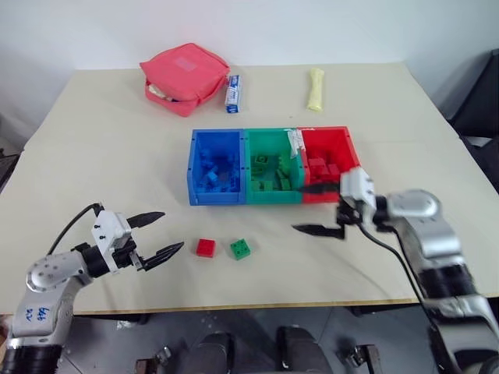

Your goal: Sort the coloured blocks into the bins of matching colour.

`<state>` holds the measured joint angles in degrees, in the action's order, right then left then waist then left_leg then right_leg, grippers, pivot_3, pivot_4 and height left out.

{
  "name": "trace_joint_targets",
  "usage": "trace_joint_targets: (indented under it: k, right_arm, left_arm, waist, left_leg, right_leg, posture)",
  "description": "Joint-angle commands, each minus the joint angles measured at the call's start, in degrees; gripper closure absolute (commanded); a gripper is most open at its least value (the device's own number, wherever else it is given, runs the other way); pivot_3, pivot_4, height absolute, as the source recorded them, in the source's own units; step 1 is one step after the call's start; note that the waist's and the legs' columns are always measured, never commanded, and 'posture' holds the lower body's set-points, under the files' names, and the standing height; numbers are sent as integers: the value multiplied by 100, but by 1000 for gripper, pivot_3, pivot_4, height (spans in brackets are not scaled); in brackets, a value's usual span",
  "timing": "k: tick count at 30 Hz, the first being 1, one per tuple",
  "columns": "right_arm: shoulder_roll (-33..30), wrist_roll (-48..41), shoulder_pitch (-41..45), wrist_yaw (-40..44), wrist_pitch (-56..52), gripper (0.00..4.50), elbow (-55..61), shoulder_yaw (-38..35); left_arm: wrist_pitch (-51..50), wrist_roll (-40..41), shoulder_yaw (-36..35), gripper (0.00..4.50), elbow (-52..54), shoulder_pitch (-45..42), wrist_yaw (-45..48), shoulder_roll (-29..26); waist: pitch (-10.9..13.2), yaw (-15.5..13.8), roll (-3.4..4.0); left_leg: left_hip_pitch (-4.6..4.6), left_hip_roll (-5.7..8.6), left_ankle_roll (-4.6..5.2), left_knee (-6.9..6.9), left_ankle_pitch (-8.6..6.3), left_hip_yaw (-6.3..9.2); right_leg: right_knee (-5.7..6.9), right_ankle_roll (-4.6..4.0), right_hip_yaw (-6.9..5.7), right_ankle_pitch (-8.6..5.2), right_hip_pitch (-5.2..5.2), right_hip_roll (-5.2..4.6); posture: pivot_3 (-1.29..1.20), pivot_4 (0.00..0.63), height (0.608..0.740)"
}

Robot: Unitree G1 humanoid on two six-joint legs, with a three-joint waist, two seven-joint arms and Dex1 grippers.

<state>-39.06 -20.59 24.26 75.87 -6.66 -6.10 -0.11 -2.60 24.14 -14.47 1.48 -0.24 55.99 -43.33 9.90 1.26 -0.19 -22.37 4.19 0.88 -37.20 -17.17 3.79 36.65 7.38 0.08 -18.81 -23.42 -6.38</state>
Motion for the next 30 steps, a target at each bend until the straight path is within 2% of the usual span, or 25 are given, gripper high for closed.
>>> trace_joint_targets:
  k: [1, 5, 11, 14, 18, 23, 26, 30]
  right_arm:
    - [-327, -290, -442, 43, 54, 52, 448, -509]
    - [-556, -343, -1083, 25, 237, 52, 815, -789]
    - [-726, -717, -1913, -252, -232, 52, 1795, -1146]
    - [-732, -842, -2343, -518, -415, 52, 2384, -1353]
    - [-712, -940, -2703, -851, -591, 52, 2932, -1540]
    - [-712, -1065, -2950, -1172, -776, 52, 3455, -1693]
    - [-701, -1062, -3095, -1283, -788, 0, 3584, -1763]
    - [-675, -1008, -3370, -1413, -745, 0, 3650, -1917]
  left_arm:
    - [48, -149, 224, 0, 100, -129, 391, -245]
    - [-867, -104, 865, 0, 930, -406, 409, -370]
    - [-2766, -87, 1948, 0, 1993, -1398, -247, -29]
    - [-3641, -544, 2670, 0, 2067, -2111, -722, 267]
    - [-4022, -1018, 3348, 0, 1859, -2610, -1105, 706]
    - [-4441, -1332, 3763, 0, 1861, -2768, -1174, 664]
    - [-4353, -1581, 3960, 641, 1748, -2890, -1122, 533]
    - [-4226, -1488, 3858, 1844, 1562, -2969, -1048, 752]
  waist:
    - [0, -13, 0]
    - [0, -25, 0]
    - [0, -138, 0]
    - [0, -171, -1]
    - [2, -227, -4]
    - [3, -247, -6]
    - [3, -275, -7]
    - [3, -280, -8]
  left_leg:
    - [1, 0, 1, -1, 0, 0]
    - [3, -1, 3, -3, 0, -4]
    - [1, 0, 3, -7, 0, -4]
    - [2, -1, 3, -12, 0, -4]
    - [2, 1, 4, -16, 0, -8]
    - [4, -3, 3, -15, 1, -11]
    - [4, -1, 3, -23, 1, -10]
    - [6, -1, 4, -22, 1, -9]
  right_leg:
    - [-3, 0, 0, 0, 3, -1]
    - [-12, 0, 7, 0, 11, -3]
    - [-9, 1, 10, 0, 11, -2]
    - [-3, 1, 9, 0, 13, 3]
    - [-1, 4, 14, 1, 15, 10]
    - [-2, 4, 20, 1, 13, 15]
    - [-4, 4, 20, 1, 17, 14]
    - [-6, 4, 19, 1, 21, 14]
  posture:
    - [0, 150, 740]
    - [0, 150, 740]
    - [0, 150, 740]
    - [0, 150, 740]
    - [0, 150, 740]
    - [0, 150, 740]
    - [0, 150, 740]
    - [0, 150, 740]
